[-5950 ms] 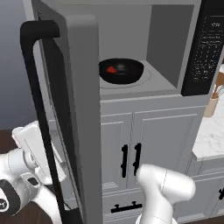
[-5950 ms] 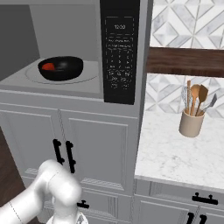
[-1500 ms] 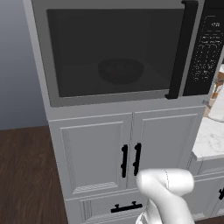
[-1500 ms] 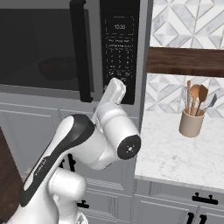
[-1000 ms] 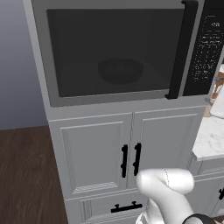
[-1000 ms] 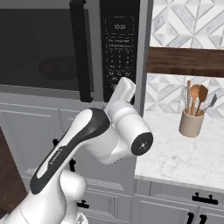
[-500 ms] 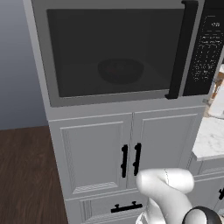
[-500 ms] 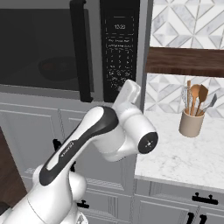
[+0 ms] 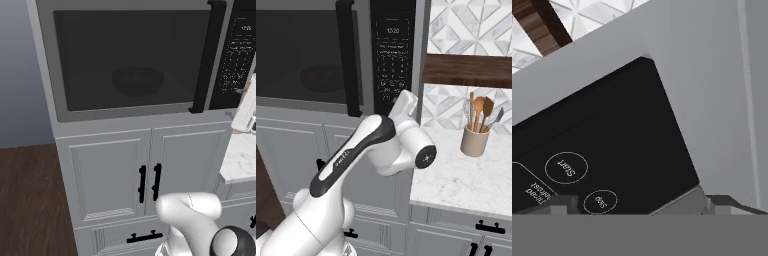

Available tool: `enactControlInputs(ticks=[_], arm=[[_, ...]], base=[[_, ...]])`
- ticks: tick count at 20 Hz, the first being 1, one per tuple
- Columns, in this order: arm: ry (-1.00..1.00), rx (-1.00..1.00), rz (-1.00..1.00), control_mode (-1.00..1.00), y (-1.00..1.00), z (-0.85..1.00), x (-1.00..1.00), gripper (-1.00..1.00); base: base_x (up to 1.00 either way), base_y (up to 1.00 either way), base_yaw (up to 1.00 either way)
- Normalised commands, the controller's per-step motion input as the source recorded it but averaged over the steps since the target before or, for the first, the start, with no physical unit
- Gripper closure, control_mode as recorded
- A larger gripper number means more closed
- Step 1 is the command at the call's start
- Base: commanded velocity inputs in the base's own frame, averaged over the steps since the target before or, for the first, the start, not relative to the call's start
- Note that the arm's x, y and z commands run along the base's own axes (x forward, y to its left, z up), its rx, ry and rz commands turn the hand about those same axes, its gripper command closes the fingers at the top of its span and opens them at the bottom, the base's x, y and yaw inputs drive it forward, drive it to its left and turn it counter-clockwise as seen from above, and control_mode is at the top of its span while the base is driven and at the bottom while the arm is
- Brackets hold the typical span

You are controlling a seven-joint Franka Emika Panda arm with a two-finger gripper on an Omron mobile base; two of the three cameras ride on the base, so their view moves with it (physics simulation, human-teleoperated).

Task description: Pick the bell pepper from the sink and place it in the bowl. Then pick the bowl and place it in the microwave. Then close the microwave door and press the start button.

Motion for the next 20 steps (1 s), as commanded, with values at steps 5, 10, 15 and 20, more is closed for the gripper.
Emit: enactControlInputs(ticks=[5,10,15,20], arm=[[0.00,0.01,0.00,-1.00,-0.05,-0.05,0.43,-1.00],[0.00,0.02,0.00,-1.00,-0.19,-0.04,0.47,-1.00],[0.00,0.00,0.00,-1.00,-0.05,-0.23,0.14,-1.00],[0.00,0.00,0.05,-1.00,0.40,-0.34,-0.69,-1.00]], base=[[0.00,0.00,0.00],[0.00,0.00,0.00],[0.00,0.00,0.00],[0.00,0.00,0.00]])
